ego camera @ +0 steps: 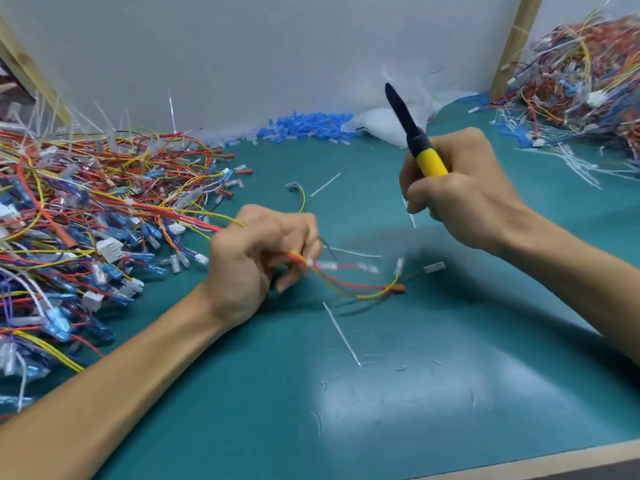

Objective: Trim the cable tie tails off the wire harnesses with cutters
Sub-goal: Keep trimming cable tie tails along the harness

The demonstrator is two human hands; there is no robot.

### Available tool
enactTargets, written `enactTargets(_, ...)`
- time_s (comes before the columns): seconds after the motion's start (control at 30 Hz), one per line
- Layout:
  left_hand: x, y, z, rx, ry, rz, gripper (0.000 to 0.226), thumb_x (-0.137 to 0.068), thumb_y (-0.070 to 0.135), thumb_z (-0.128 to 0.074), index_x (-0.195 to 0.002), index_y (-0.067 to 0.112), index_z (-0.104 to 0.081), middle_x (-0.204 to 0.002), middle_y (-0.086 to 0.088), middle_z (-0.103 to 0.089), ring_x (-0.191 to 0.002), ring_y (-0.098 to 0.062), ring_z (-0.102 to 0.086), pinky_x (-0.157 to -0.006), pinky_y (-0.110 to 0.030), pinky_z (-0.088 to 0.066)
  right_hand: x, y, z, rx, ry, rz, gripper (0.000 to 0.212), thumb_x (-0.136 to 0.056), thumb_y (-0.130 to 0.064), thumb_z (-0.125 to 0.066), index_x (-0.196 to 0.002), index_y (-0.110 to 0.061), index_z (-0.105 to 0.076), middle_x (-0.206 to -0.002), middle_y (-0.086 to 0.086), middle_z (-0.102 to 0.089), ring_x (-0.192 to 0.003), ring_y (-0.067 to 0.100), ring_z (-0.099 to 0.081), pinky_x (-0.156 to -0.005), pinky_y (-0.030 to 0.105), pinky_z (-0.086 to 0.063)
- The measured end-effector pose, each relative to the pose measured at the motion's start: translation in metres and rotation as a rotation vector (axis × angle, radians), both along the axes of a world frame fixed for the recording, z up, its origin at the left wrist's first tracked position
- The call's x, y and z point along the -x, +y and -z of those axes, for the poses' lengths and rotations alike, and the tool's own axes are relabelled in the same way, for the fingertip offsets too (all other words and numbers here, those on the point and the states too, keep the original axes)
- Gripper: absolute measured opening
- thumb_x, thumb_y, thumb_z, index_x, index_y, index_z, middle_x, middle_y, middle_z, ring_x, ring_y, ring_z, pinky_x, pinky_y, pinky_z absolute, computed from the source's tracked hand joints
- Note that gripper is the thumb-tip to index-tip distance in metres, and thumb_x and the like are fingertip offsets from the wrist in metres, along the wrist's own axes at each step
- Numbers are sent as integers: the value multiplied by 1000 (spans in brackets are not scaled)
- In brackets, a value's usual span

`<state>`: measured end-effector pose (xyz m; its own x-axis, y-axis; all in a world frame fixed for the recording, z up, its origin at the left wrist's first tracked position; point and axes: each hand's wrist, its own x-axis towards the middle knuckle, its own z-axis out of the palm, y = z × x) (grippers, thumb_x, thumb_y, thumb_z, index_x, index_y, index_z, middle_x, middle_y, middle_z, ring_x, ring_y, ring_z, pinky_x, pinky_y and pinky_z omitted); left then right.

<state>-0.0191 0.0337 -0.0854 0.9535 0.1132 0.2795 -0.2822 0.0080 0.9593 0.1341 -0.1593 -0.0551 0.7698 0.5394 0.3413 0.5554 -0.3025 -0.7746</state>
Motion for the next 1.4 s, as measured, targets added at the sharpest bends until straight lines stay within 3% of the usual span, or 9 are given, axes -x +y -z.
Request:
enactTargets(0.13, 11, -18, 1, -338, -2, 329, 17, -64, 20, -49, -48, 24, -45, -47, -1, -41, -43, -29, -32, -46, -31, -23, 8, -3, -1, 77, -140, -111, 14, -63, -20, -67, -76, -15, -68, -59, 3, -57, -54, 18, -46, -51, 30, -38)
enactTargets(0.3, 16, -34, -7, -449, 206, 526, 23, -66, 8, -49, -45, 16, -42, -44, -11, -35, -46, -29, -29, -49, -41, -25, 30, 6, 11, 15, 52, -403, 12, -84, -25, -72, -93, -18, -72, -77, 0, -68, -69, 18, -56, -64, 26, -46)
enactTargets(0.43, 19, -35, -14, -478, 306, 563, 24, -66, 3, -44, -44, 12, -37, -45, -6, -28, -50, -29, -17, -49, -47, -17, 52, 15, 15, -84, 262, -620, 19, -94, -31, -68, -108, -20, -75, -94, 1, -78, -76, 8, -61, -69, 18, -47)
enactTargets(0.7, 21, -38, -17, -546, 357, 429, 26, -69, 10, -49, -50, 11, -32, -52, -12, -29, -54, -22, -24, -55, -44, -22, 66, 16, -2, -184, 163, -772, 31, -89, -27, -81, -116, -14, -74, -81, -23, -70, -64, 0, -53, -65, 5, -40)
enactTargets(0.8, 20, -42, -7, -518, 338, 305, 27, -72, 12, -53, -50, 14, -37, -53, -8, -38, -57, -23, -33, -58, -42, -29, 67, 16, -1, -178, 166, -696, 27, -81, -15, -83, -106, -24, -81, -79, -18, -70, -62, 12, -51, -61, 18, -42)
enactTargets(0.93, 15, -43, 1, -521, 232, 245, 21, -77, 12, -57, -57, 14, -51, -57, 5, -48, -59, -11, -43, -64, -31, -34, 65, 15, 3, -177, 221, -659, 26, -82, -1, -77, -103, -16, -80, -76, -12, -71, -69, 0, -62, -68, 11, -48)
enactTargets(1.03, 11, -34, 1, -268, 193, 299, 25, -87, 18, -61, -75, -4, -60, -59, -19, -51, -50, -20, -42, -49, -25, -31, 55, 14, 4, -290, 325, -576, 25, -76, -9, -80, -99, -17, -82, -81, 14, -70, -72, 15, -63, -66, 24, -50)
enactTargets(1.23, -1, -2, -1, 147, 45, -134, 49, -84, 49, -52, -97, 4, -65, -73, -17, -63, -50, -23, -46, -43, -27, -26, 34, 11, 0, -533, 559, -443, 20, -70, -4, -68, -88, -9, -75, -74, 9, -61, -62, 22, -52, -59, 34, -40)
enactTargets(1.4, -9, 32, -9, 253, -39, -784, 13, -96, 26, -56, -88, 16, -54, -64, -1, -53, -44, -17, -33, -43, -20, -21, 30, 7, -1, -443, 531, -486, 20, -67, -1, -64, -80, -10, -75, -68, 13, -56, -57, 23, -50, -54, 31, -41)
